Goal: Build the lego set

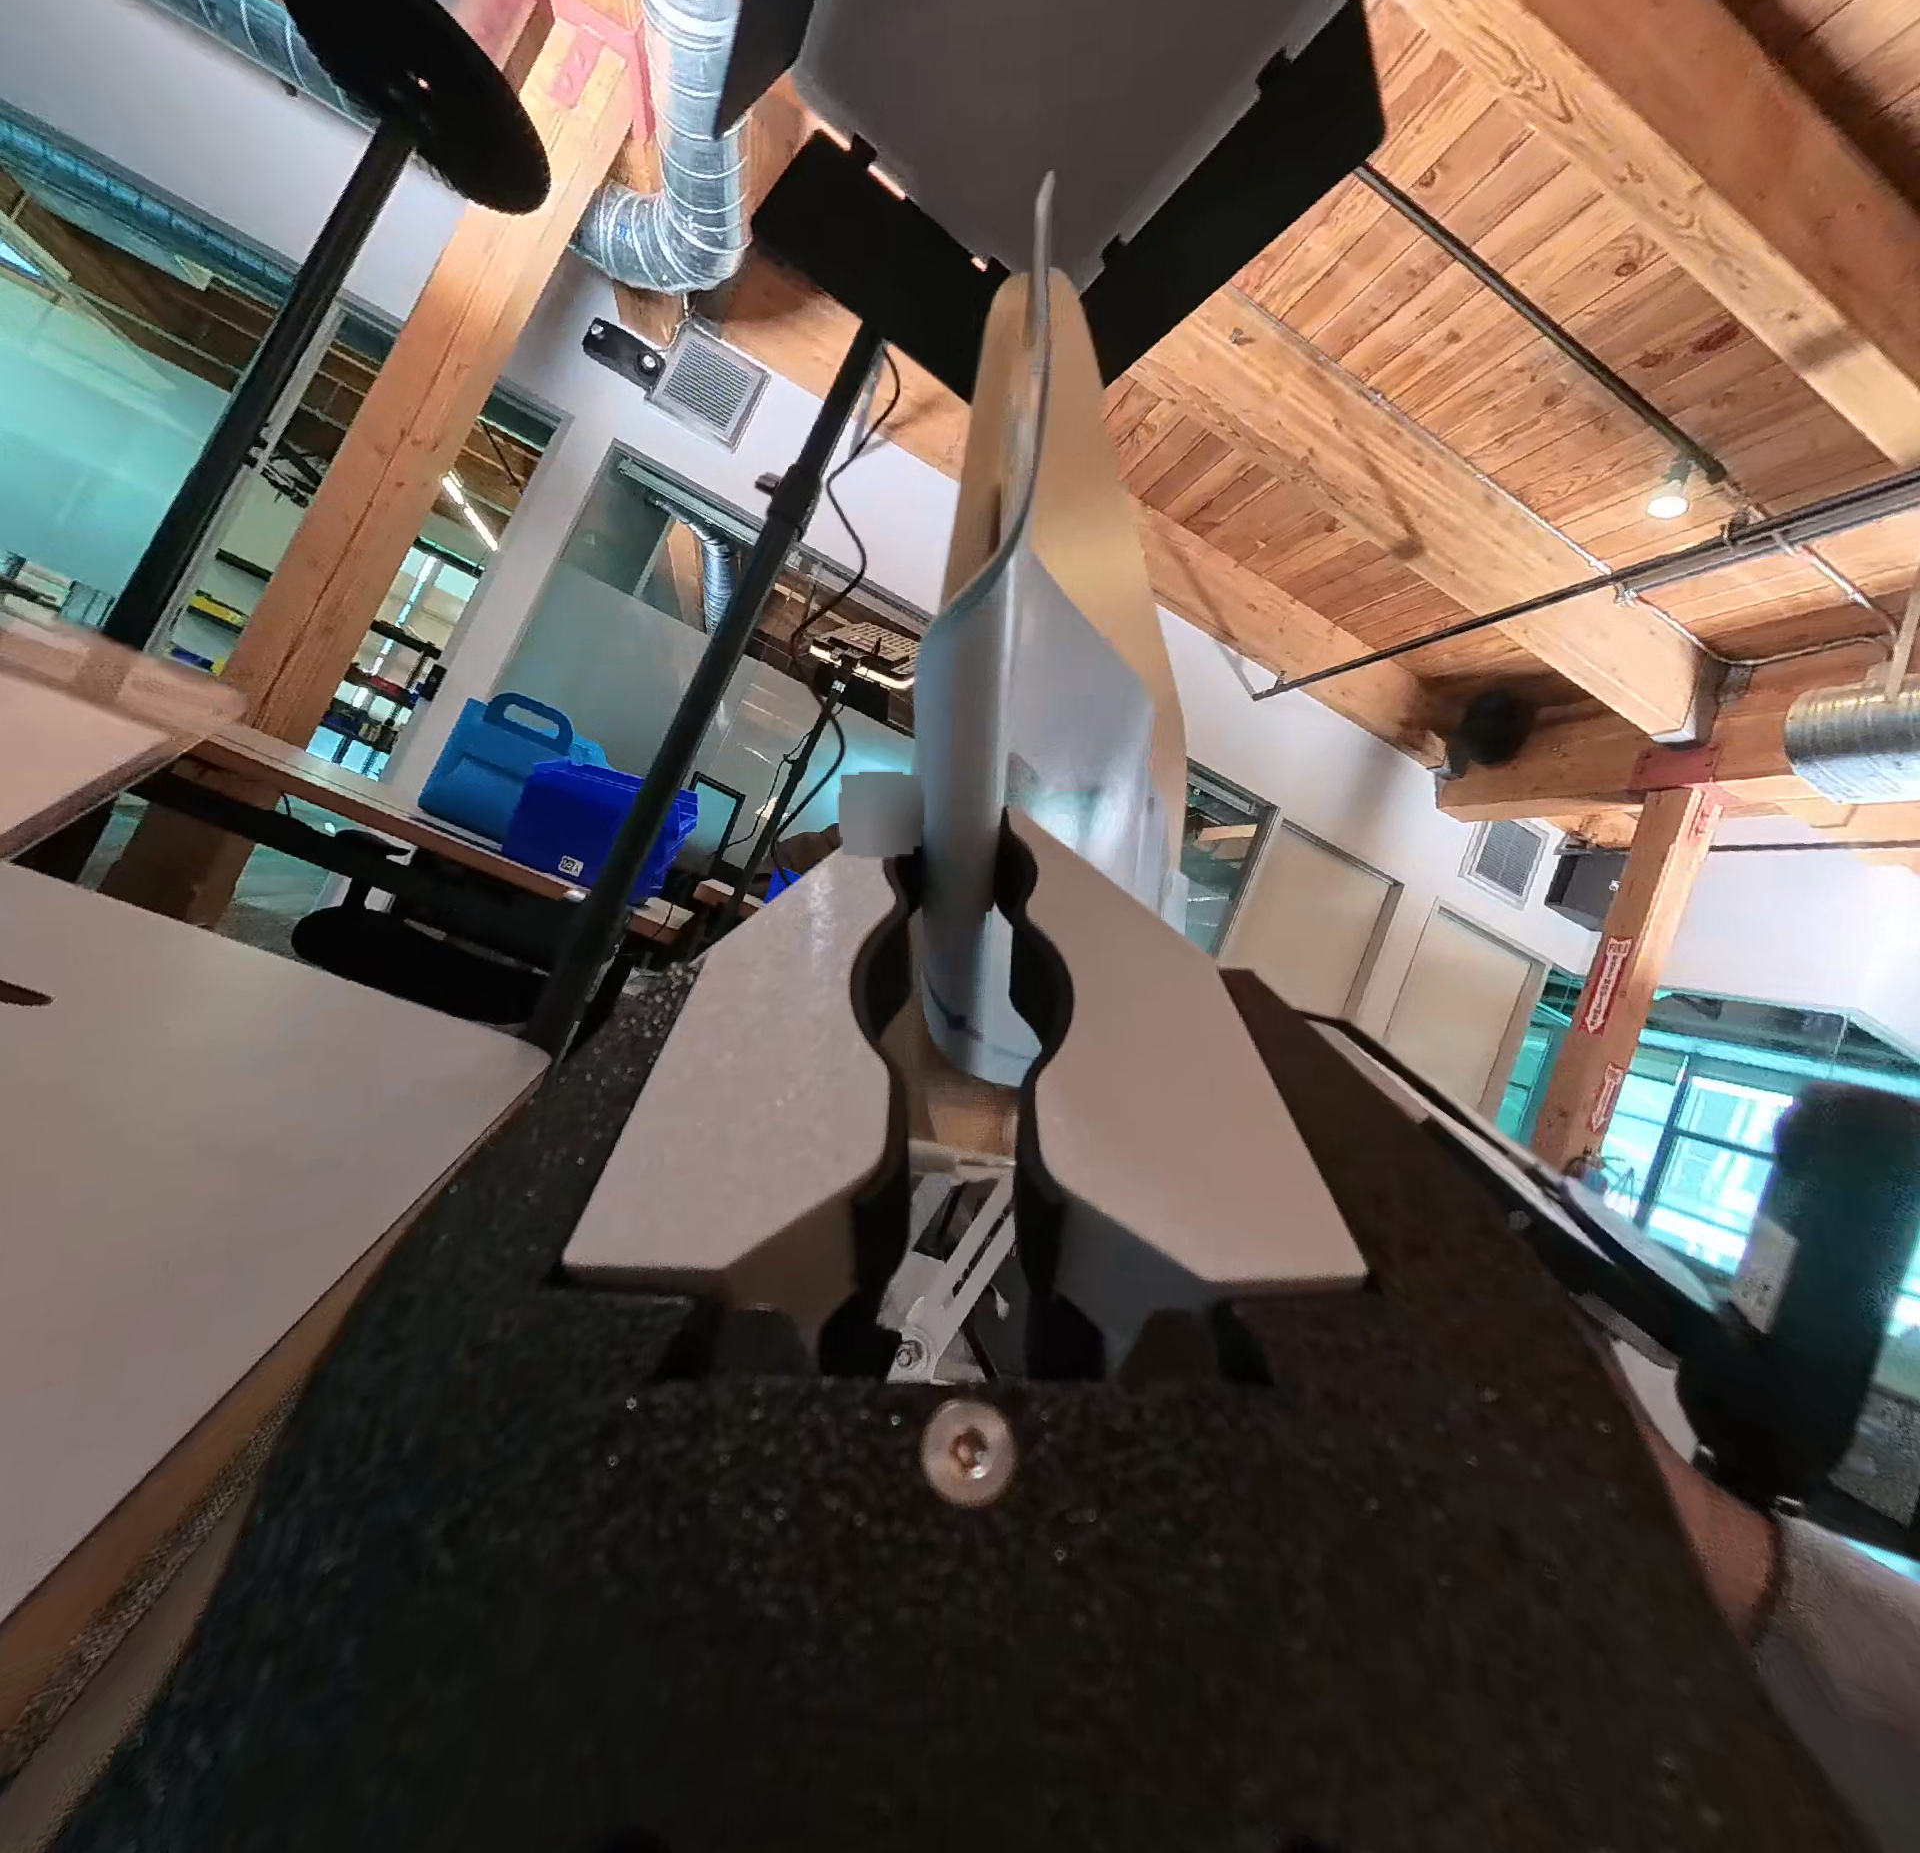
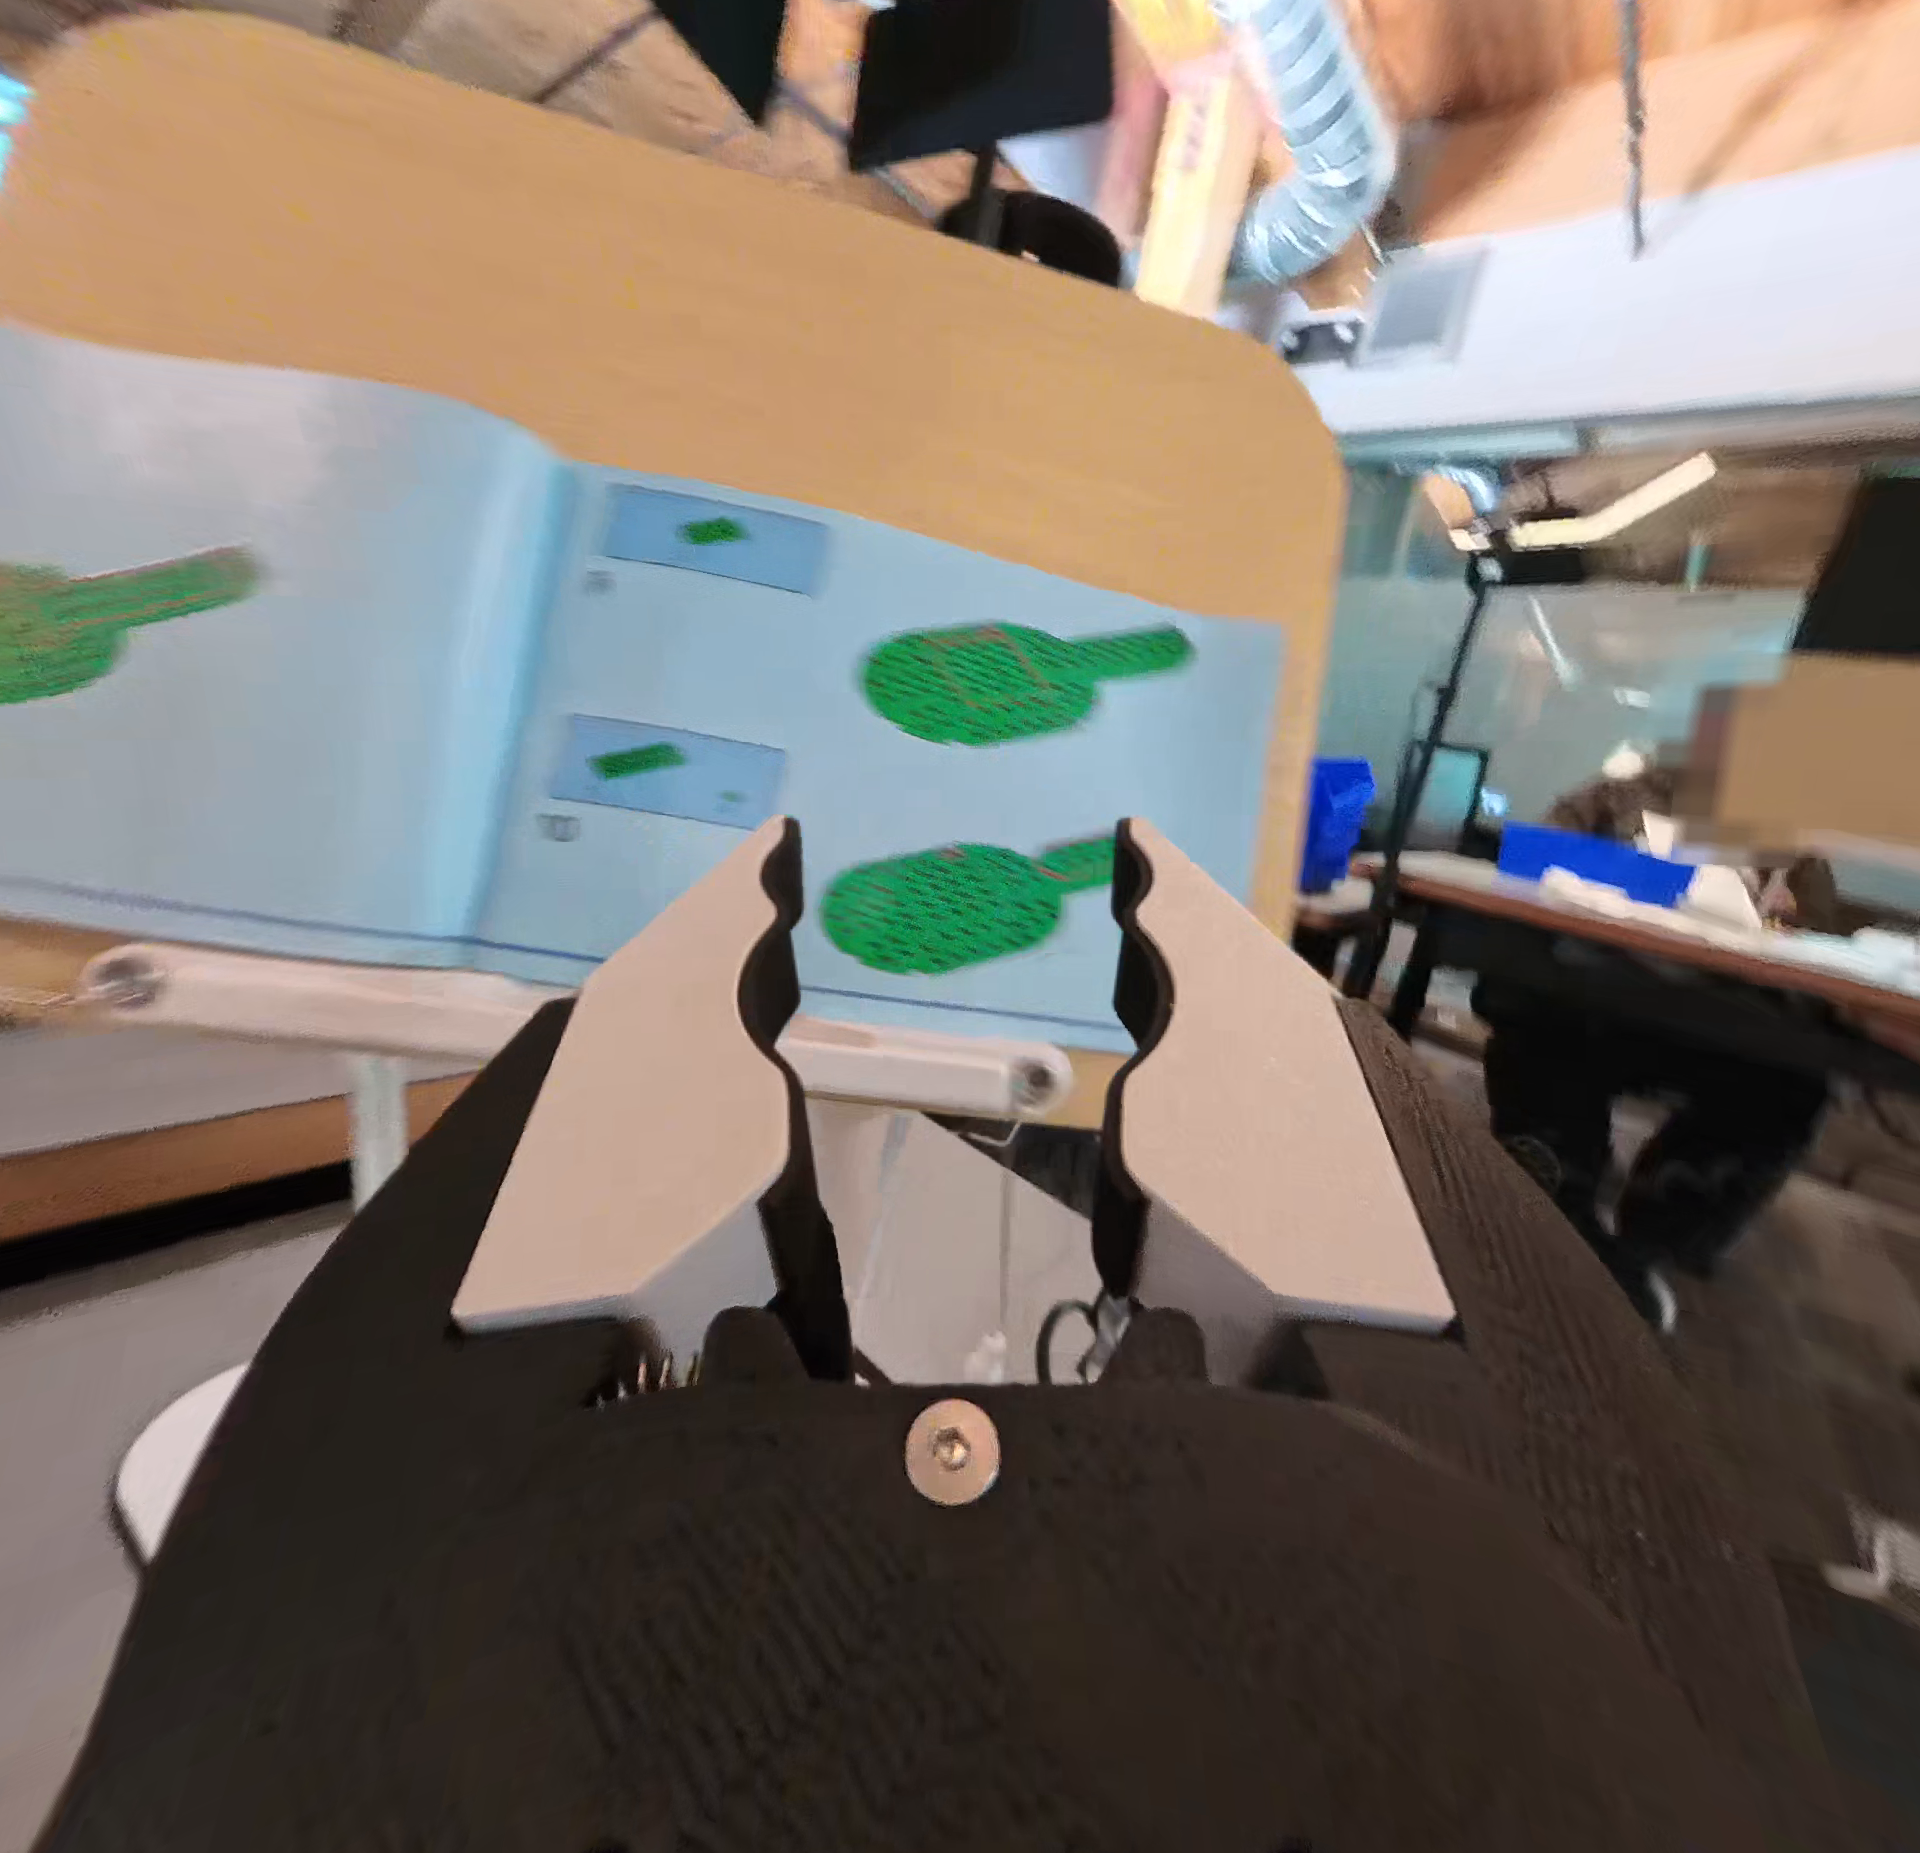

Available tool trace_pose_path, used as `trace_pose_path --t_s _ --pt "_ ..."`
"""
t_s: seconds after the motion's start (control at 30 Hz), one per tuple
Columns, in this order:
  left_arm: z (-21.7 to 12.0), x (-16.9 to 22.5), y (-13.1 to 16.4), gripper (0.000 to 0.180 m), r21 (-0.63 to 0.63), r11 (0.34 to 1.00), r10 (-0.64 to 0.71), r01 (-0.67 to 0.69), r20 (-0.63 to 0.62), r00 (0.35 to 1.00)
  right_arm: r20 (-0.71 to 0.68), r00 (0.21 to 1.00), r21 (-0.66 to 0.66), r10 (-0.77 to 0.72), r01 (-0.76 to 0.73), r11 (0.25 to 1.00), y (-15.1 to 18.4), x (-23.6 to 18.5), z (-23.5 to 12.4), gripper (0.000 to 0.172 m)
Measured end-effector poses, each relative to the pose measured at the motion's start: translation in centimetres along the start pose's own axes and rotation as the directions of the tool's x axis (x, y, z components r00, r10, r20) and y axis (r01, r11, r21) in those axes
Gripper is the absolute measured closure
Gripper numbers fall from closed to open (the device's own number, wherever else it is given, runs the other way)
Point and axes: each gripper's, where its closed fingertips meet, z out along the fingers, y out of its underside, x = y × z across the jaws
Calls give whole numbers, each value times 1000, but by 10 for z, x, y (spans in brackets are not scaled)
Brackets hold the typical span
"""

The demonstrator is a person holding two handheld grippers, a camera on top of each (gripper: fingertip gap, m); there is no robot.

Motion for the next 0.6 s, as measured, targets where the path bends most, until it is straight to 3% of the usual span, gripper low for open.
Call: trace_pose_path --t_s 0.2,0.6 --pt "-2 -6 2 171 7 1000 -27 27 4 1000 -69 979 -60 194 -198 978 32 45 6 107" --pt "-1 -4 3 171 7 1000 -17 17 -3 1000 -15 984 -141 177 -177 974 52 44 15 110"
